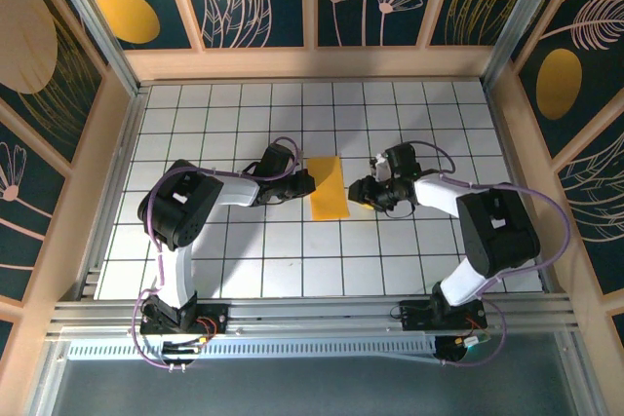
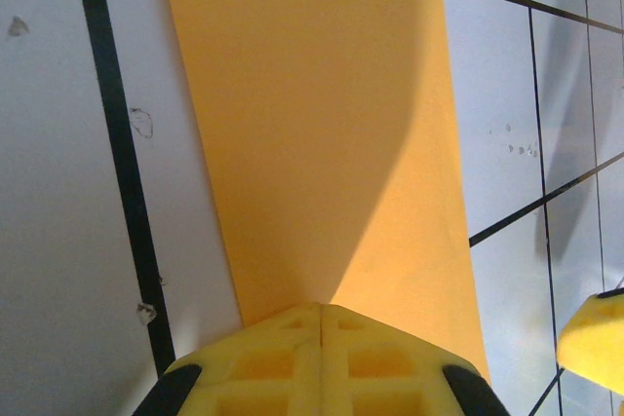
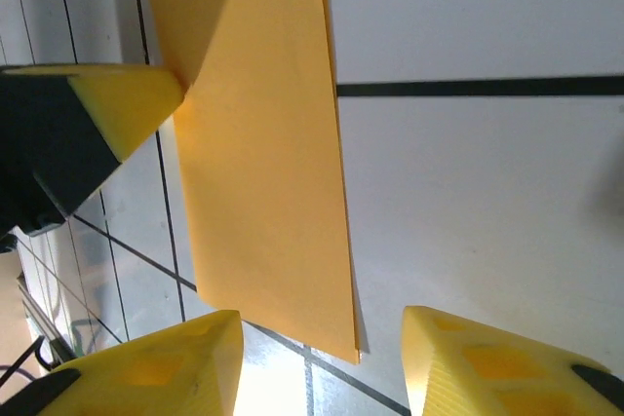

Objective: Fold a paper plane with a square sheet of paper (fold left side to right side)
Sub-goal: Fold the triangle a second time at the center of the table.

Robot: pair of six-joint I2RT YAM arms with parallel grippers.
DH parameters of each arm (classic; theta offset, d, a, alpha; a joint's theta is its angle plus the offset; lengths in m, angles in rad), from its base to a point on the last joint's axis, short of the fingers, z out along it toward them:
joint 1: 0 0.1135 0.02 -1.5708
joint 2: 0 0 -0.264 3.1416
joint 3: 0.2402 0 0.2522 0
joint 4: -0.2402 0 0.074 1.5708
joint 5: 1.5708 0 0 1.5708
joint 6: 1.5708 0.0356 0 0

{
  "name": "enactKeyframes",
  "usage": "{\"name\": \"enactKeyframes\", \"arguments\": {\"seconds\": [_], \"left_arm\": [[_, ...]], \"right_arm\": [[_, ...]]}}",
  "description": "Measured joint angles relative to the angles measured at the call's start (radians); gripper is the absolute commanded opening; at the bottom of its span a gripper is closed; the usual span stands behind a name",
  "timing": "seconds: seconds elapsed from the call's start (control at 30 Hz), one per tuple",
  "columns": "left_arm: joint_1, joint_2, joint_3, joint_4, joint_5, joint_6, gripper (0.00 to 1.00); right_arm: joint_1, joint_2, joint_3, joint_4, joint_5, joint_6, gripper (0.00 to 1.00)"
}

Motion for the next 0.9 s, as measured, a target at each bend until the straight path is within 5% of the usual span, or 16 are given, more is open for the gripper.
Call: {"name": "enactKeyframes", "arguments": {"seconds": [0.9], "left_arm": [[0.000, 0.000, -0.001, 0.003, 0.001, 0.006, 0.00]], "right_arm": [[0.071, 0.085, 0.029, 0.051, -0.051, 0.034, 0.40]]}}
